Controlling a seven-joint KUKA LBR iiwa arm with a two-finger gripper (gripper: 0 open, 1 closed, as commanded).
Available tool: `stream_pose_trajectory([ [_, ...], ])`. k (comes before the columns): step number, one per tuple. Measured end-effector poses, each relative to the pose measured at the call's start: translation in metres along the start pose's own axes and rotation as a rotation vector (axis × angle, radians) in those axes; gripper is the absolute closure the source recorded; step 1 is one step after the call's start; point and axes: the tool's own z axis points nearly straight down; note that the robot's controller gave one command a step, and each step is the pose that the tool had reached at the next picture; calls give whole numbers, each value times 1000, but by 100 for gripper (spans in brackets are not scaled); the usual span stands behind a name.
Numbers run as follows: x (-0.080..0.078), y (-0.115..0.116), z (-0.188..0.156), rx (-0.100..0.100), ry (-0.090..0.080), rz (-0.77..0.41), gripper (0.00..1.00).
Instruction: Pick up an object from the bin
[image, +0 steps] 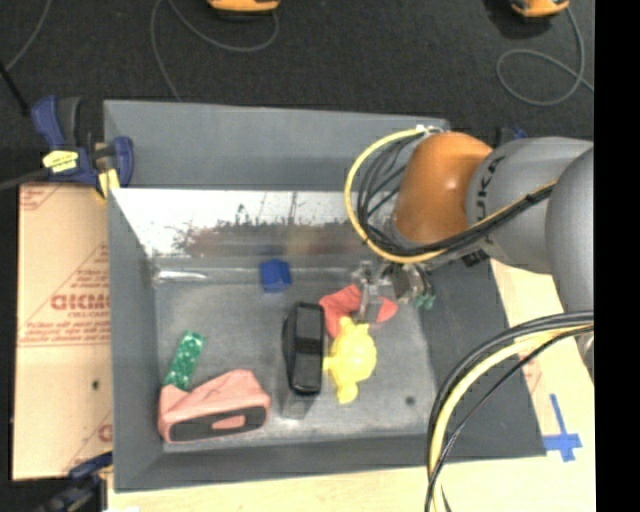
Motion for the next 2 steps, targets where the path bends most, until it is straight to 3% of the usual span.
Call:
stream_pose_trajectory([
  [1,2,0,-20,-1,7,0,100],
  [2,0,0,-46,0,2,1,100],
])
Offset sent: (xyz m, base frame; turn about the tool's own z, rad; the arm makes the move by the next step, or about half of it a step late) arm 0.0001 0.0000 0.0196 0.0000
